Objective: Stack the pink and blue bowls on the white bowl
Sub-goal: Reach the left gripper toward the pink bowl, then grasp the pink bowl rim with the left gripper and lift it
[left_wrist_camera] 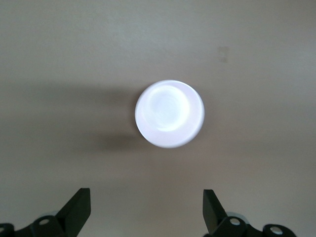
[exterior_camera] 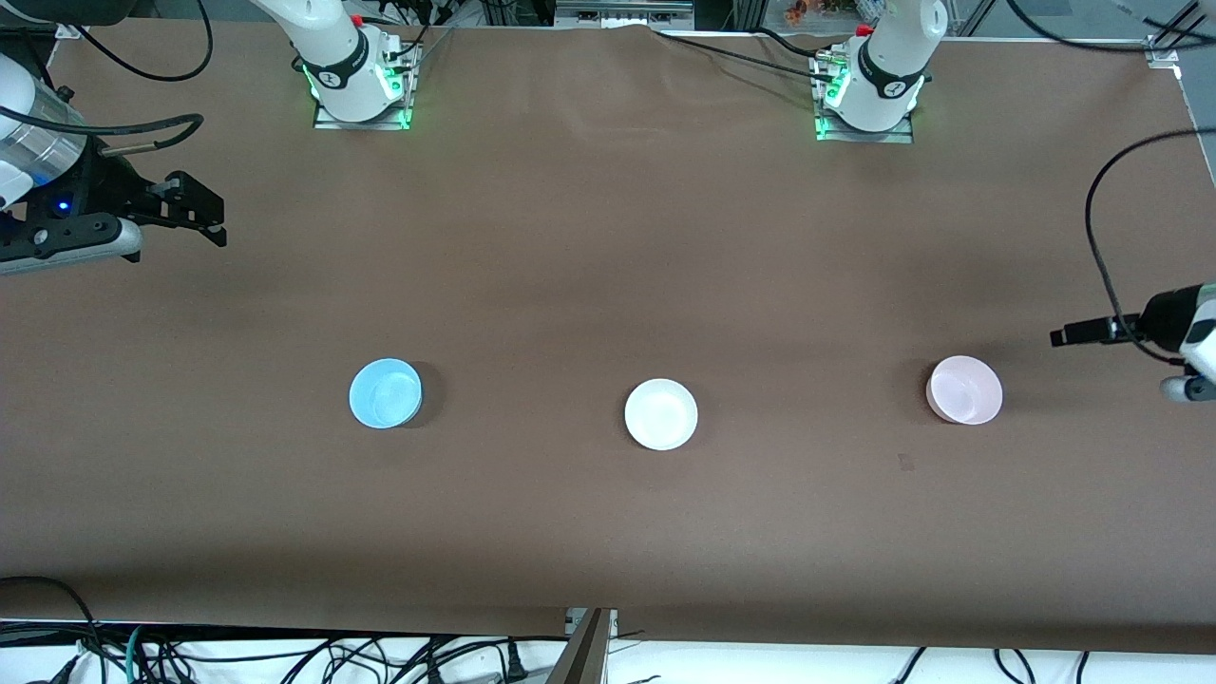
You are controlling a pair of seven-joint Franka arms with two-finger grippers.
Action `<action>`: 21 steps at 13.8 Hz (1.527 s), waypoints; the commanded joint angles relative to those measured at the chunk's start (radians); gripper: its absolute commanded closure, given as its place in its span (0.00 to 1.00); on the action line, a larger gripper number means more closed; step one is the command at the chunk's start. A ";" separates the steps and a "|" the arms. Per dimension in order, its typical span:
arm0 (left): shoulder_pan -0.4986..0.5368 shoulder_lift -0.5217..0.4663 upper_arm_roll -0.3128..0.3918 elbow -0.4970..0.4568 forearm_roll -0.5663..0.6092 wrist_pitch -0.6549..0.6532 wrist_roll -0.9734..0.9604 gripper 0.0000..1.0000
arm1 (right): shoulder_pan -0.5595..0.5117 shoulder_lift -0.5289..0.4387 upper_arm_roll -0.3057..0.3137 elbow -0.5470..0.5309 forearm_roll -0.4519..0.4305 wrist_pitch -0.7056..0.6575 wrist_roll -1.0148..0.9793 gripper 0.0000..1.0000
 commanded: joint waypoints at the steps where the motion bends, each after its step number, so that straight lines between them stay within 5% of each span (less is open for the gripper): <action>1: 0.010 0.079 -0.001 -0.020 -0.083 0.087 0.068 0.00 | -0.003 -0.004 0.002 -0.001 -0.004 0.002 -0.004 0.00; 9: 0.036 0.211 -0.002 -0.067 -0.203 0.311 0.194 0.01 | 0.005 -0.004 0.005 -0.001 -0.001 0.020 -0.004 0.00; 20: 0.019 0.211 -0.007 -0.136 -0.209 0.376 0.242 0.48 | 0.017 0.031 0.005 -0.002 -0.001 0.024 -0.001 0.00; 21: 0.019 0.211 -0.007 -0.136 -0.209 0.376 0.242 0.58 | 0.023 0.033 0.005 -0.002 -0.002 0.030 0.006 0.00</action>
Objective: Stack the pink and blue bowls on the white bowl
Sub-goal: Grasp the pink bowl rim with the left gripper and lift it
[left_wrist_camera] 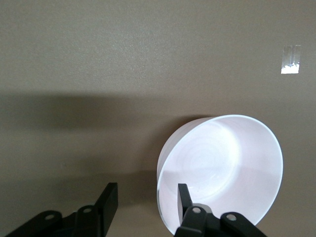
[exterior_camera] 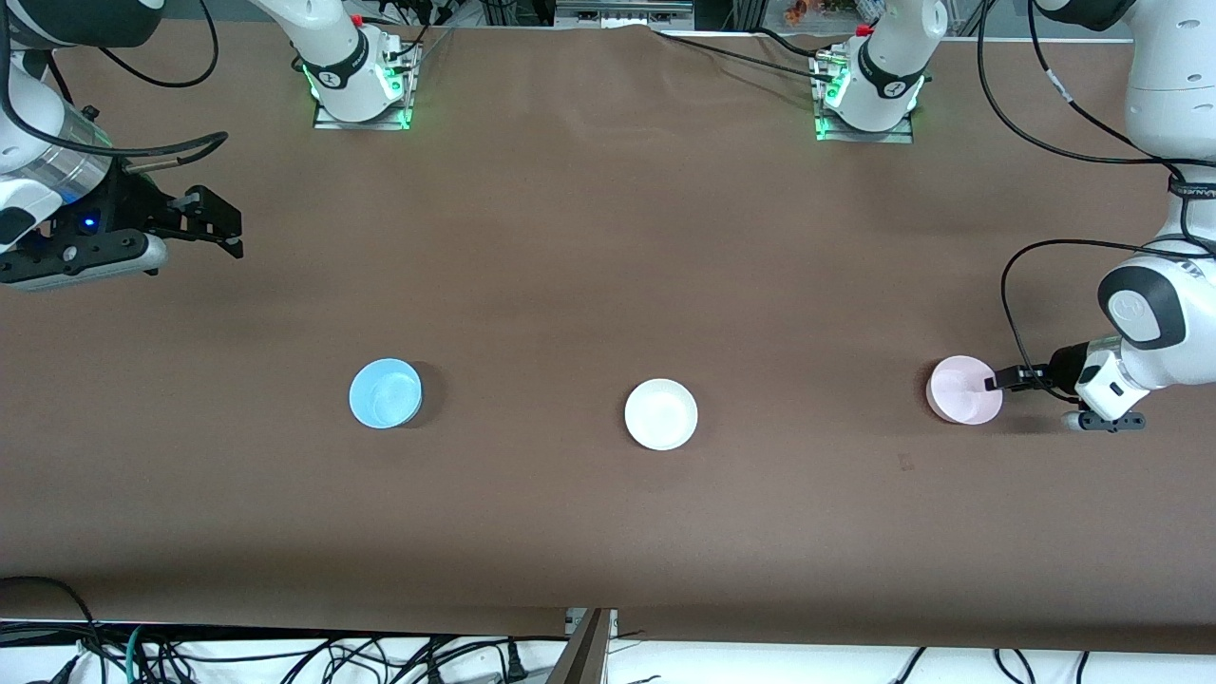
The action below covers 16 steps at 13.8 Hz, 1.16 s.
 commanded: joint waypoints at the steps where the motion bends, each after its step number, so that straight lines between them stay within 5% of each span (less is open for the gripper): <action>1: -0.007 -0.016 0.003 -0.022 -0.031 0.013 0.026 0.73 | 0.012 0.005 0.001 0.001 0.001 0.008 0.008 0.00; 3: -0.009 -0.014 0.002 -0.022 -0.031 0.006 0.023 1.00 | 0.012 0.011 0.001 0.001 0.001 0.050 0.004 0.00; 10: -0.016 -0.043 -0.081 0.062 -0.037 -0.112 -0.076 1.00 | 0.012 0.032 -0.001 -0.002 0.001 0.070 -0.001 0.00; 14: -0.054 -0.051 -0.234 0.153 -0.005 -0.186 -0.452 1.00 | 0.012 0.042 -0.001 -0.001 0.006 0.087 -0.004 0.00; 16: -0.068 -0.044 -0.358 0.202 0.106 -0.180 -0.647 1.00 | 0.012 0.072 -0.002 0.001 0.010 0.097 -0.006 0.00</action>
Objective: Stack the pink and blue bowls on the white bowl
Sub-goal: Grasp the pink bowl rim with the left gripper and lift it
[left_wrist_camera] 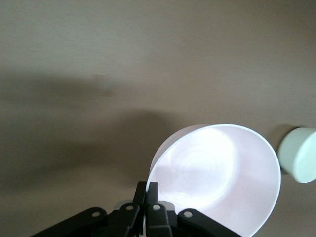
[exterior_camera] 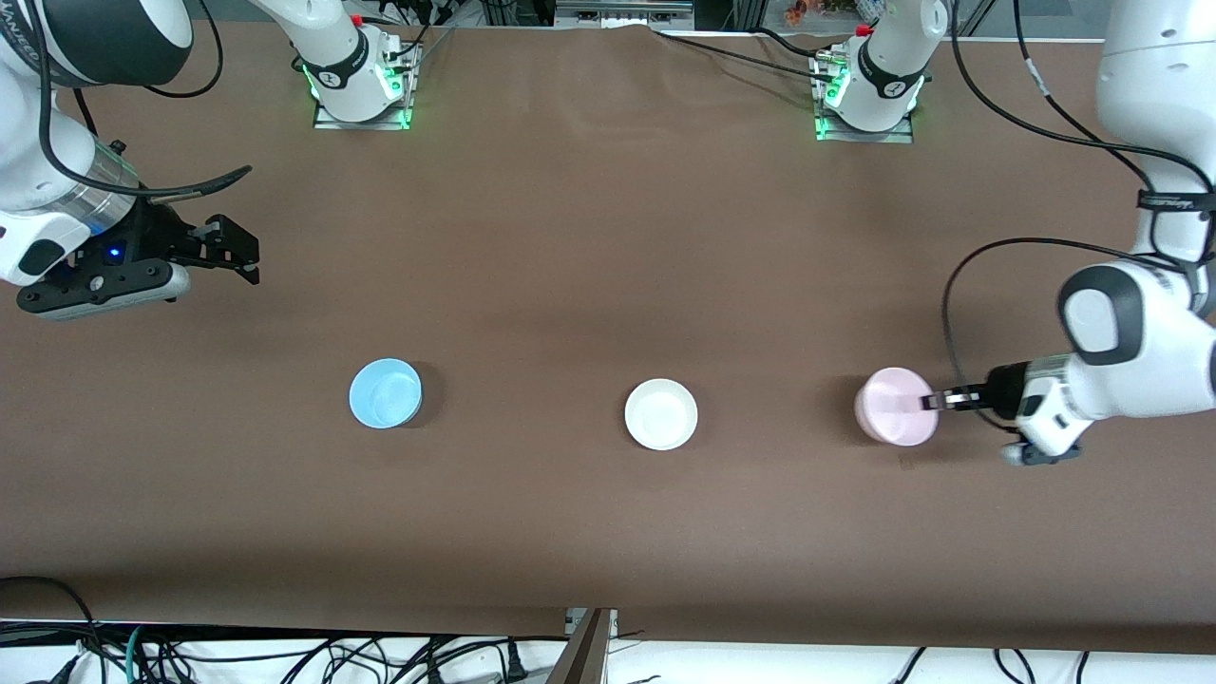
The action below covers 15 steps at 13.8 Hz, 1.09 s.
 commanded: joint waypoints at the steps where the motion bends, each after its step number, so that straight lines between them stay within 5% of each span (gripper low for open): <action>1: -0.037 0.008 -0.138 0.041 0.149 -0.007 -0.272 1.00 | -0.001 0.027 -0.002 0.000 0.008 0.015 -0.007 0.00; 5: -0.107 0.043 -0.269 0.045 0.281 0.098 -0.654 1.00 | -0.004 0.076 -0.004 -0.003 0.008 0.002 -0.007 0.00; 9: -0.203 0.103 -0.277 0.060 0.287 0.249 -0.780 1.00 | -0.012 0.216 -0.008 0.001 0.008 0.089 -0.010 0.00; 15: -0.307 0.218 -0.277 0.183 0.428 0.258 -0.957 1.00 | -0.007 0.385 -0.008 0.000 0.008 0.284 -0.013 0.00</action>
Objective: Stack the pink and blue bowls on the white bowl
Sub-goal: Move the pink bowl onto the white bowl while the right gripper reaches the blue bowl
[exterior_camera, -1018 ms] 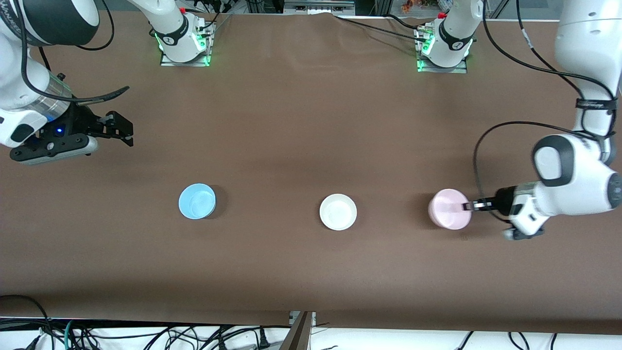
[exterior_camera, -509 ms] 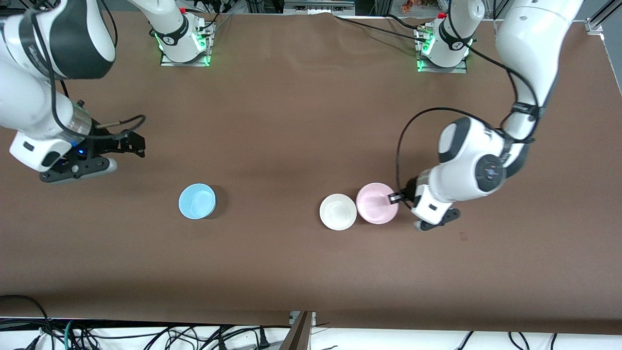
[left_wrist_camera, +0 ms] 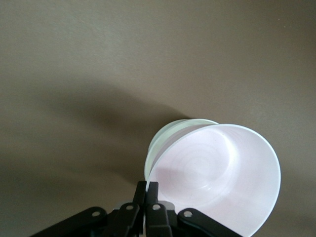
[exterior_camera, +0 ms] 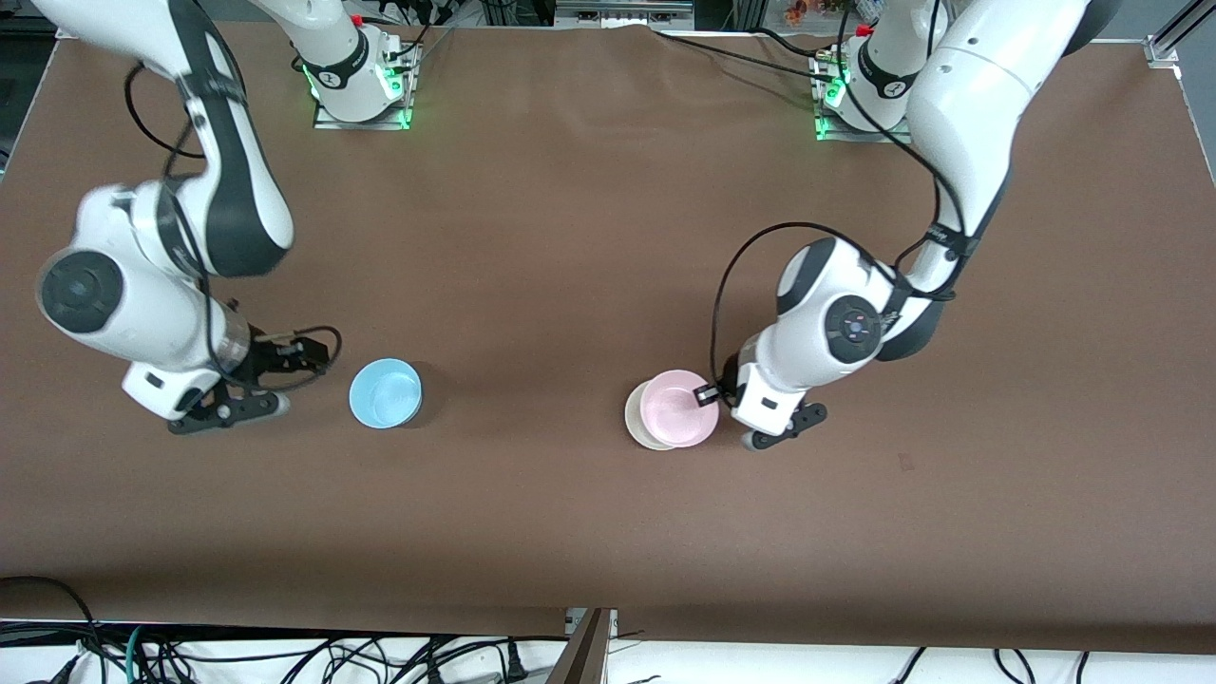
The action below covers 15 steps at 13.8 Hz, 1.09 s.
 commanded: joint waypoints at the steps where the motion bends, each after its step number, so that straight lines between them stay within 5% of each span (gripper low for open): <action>1: -0.024 0.055 -0.002 0.068 0.049 -0.007 -0.046 1.00 | -0.001 0.042 0.002 0.011 0.005 0.052 -0.013 0.00; 8: -0.030 0.075 -0.002 0.059 0.092 0.013 -0.047 1.00 | -0.001 0.079 0.005 -0.018 0.069 0.088 -0.006 0.00; 12: -0.032 0.084 -0.002 0.053 0.112 0.013 -0.047 1.00 | -0.009 0.056 0.007 -0.251 0.102 0.399 -0.016 0.01; 15: -0.033 0.101 -0.002 0.054 0.112 0.054 -0.049 1.00 | -0.015 0.078 0.007 -0.285 0.105 0.491 -0.015 0.10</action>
